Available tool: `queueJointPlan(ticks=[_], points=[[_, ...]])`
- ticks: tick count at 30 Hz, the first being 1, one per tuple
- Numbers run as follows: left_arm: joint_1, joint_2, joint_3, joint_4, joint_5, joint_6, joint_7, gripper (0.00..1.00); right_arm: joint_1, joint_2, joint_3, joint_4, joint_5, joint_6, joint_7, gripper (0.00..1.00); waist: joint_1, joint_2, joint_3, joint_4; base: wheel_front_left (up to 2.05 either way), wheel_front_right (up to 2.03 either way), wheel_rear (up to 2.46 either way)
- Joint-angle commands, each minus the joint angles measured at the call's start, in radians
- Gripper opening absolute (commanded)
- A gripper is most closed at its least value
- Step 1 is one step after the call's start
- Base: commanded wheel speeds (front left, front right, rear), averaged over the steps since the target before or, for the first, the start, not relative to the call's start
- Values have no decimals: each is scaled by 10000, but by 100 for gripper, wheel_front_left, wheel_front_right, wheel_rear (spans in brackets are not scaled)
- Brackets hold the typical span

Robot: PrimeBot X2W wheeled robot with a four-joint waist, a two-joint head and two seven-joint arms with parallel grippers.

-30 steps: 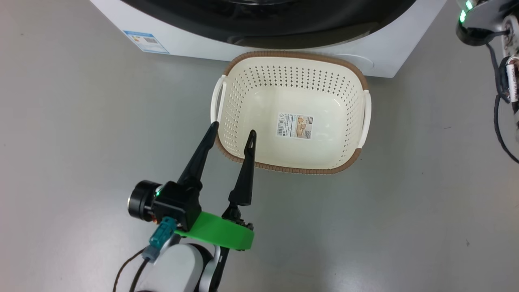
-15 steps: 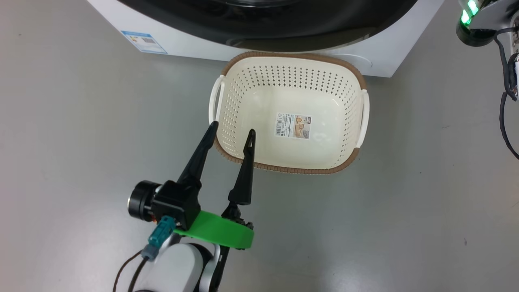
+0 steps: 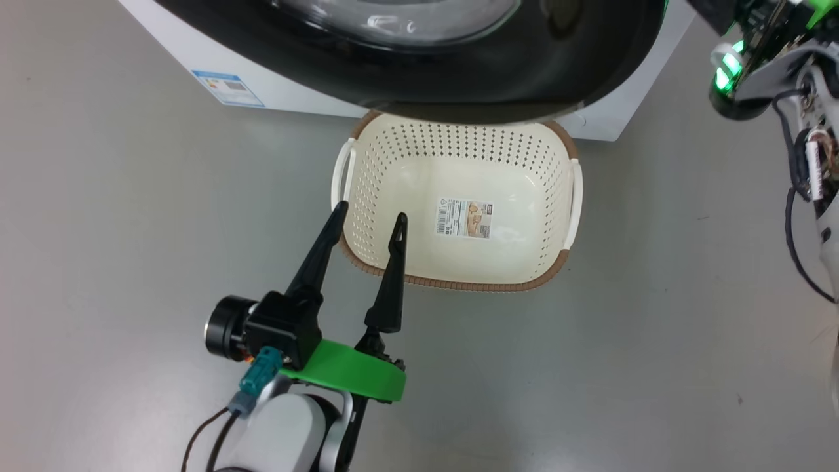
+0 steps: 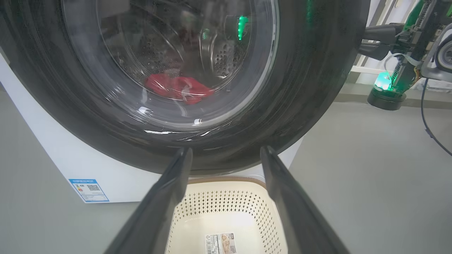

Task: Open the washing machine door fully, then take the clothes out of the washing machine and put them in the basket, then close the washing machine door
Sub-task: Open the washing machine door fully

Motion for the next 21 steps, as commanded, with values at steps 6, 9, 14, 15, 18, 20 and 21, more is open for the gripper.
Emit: queueJointPlan(ticks=[6, 9, 14, 15, 18, 20, 21], points=[[140, 120, 400, -103, 67, -39, -90, 100, 510, 433, 199, -476, 60, 6, 444, 0, 0, 0, -241, -60, 0, 0, 0], [195, 120, 408, -52, 82, -38, -90, 100, 653, 473, 161, -548, 99, 6, 466, 0, 0, 0, -329, -85, 0, 0, 0], [229, 120, 430, 51, 87, -70, -90, 100, 792, 488, 99, -587, 122, 6, 441, 0, 0, 0, -443, -83, 0, 0, 0], [228, 120, 433, 72, 73, -85, -90, 100, 811, 485, 82, -592, 125, 6, 425, 0, 0, 0, -458, -78, 0, 0, 0], [220, 120, 426, 121, 40, -104, -90, 100, 881, 455, 47, -698, 64, 6, 276, 0, 0, 0, -481, -72, 0, 0, 0], [215, 120, 409, 143, 23, -102, -90, 100, 938, 448, -22, -800, 45, 6, 105, 0, 0, 0, -479, -77, 0, 0, 0], [210, 120, 403, 152, 17, -97, -90, 100, 970, 441, -72, -860, 46, 6, 13, 0, 0, 0, -479, -81, 0, 0, 0]])
